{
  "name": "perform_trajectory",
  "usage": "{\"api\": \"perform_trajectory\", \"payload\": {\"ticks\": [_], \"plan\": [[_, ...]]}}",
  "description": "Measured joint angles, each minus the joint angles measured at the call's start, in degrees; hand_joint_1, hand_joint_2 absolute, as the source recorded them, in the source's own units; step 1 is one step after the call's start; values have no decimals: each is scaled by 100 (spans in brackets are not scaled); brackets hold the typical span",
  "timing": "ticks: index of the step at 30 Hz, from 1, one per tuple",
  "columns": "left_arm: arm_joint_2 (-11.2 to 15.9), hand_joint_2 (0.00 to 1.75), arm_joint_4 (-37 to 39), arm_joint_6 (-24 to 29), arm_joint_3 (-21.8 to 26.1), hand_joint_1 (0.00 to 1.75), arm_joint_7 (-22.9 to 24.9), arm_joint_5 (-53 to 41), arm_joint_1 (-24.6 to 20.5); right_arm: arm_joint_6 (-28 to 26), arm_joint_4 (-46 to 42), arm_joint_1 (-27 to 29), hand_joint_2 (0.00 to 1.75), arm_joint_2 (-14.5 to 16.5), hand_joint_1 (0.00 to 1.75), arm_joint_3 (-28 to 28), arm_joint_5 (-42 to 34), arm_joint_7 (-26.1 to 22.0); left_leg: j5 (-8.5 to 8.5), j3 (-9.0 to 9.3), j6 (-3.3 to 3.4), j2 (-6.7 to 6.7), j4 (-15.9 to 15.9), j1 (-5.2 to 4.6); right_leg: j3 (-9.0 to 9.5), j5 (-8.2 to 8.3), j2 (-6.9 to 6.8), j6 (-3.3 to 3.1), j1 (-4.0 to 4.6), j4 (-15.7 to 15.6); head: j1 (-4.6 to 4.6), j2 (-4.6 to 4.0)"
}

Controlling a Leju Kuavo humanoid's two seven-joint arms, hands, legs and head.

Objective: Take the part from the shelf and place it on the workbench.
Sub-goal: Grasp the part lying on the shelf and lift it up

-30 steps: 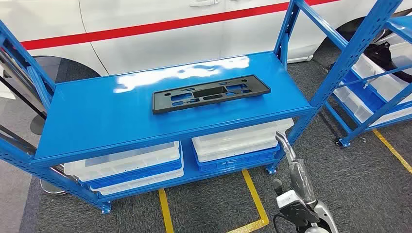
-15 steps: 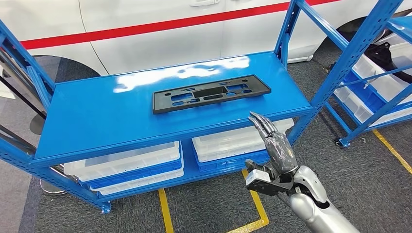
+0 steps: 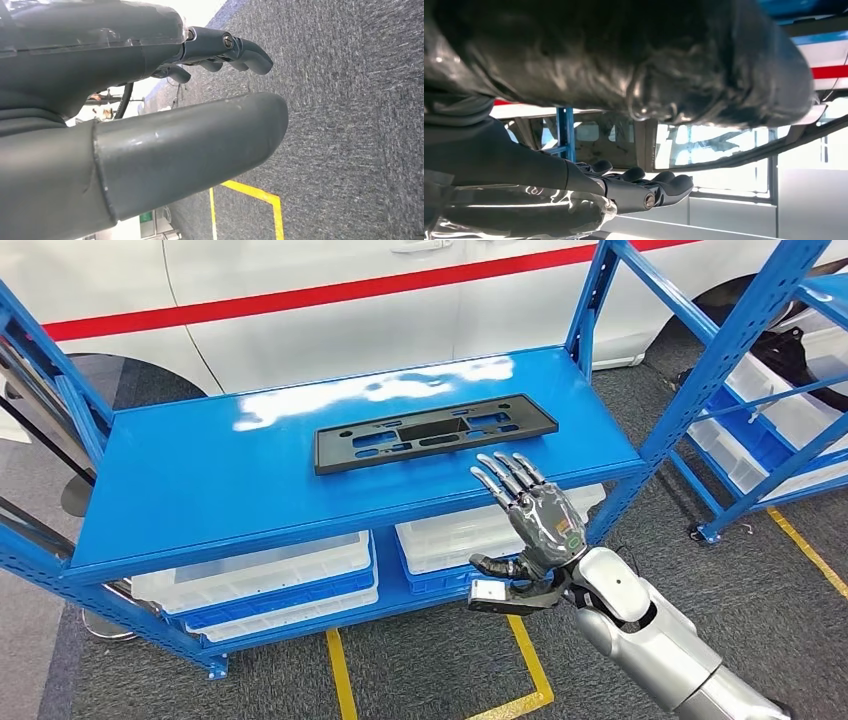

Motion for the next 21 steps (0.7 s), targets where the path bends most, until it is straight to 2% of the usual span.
{"api": "perform_trajectory", "payload": {"ticks": [8,21], "plan": [[0,0,7,-41,2,0,85,-16,-13,-2,135,-263,0,-103,0,394,434,260,-1,-1,0,1,0,0,0,0,1,0,0,0,0,0],[0,0,7,-57,-2,0,132,-222,-14,71,245,-373,0,-141,0,717,336,365,0,-2,0,0,1,0,0,0,-1,0,0,0,0,0]]}}
